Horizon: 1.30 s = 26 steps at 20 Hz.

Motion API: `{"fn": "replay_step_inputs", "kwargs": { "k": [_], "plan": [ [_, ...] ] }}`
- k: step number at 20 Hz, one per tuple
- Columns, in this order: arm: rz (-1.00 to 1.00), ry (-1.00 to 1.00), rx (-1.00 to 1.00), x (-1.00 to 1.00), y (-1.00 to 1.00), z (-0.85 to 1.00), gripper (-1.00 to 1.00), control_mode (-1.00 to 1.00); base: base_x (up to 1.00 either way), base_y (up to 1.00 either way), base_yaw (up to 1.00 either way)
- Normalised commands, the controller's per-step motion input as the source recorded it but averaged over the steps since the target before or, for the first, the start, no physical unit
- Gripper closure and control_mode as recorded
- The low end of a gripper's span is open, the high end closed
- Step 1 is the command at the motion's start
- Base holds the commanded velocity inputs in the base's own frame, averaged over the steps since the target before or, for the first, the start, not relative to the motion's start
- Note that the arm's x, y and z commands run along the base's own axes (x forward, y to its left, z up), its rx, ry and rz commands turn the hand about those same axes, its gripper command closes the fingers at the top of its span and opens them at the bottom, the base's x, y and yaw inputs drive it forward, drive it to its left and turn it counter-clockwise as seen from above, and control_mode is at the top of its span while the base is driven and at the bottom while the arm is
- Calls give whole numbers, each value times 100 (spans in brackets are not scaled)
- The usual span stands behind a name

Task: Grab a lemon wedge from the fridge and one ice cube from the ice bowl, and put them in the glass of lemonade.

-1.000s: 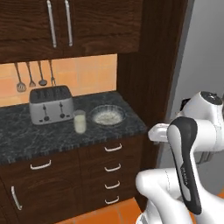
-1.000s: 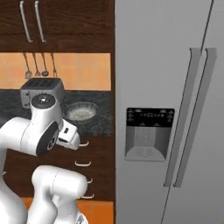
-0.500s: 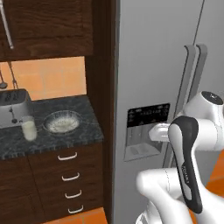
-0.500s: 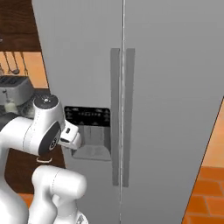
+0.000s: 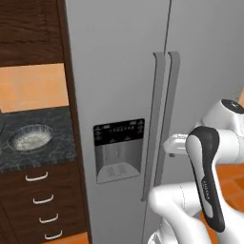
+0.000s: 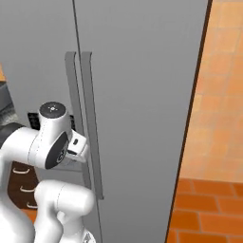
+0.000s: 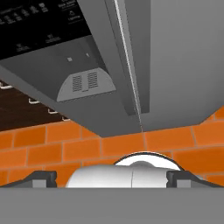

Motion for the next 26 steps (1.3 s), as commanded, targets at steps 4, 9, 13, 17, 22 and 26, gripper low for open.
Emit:
{"fn": "replay_step_inputs", "kwargs": {
  "k": [4, 9, 13, 17, 22, 26],
  "plan": [
    [0, 0, 0, 0, 0, 0, -100, 100, 0, -18, 21],
    [0, 0, 0, 0, 0, 0, -100, 100, -51, -33, 9],
    [0, 0, 0, 0, 0, 0, -100, 100, -92, -6, 0],
    [0, 0, 0, 0, 0, 0, -100, 100, -59, 0, -1],
    [0, 0, 0, 0, 0, 0, -100, 100, -10, 0, -8],
    [0, 0, 0, 0, 0, 0, -100, 100, -30, 0, -6]
  ]
}}
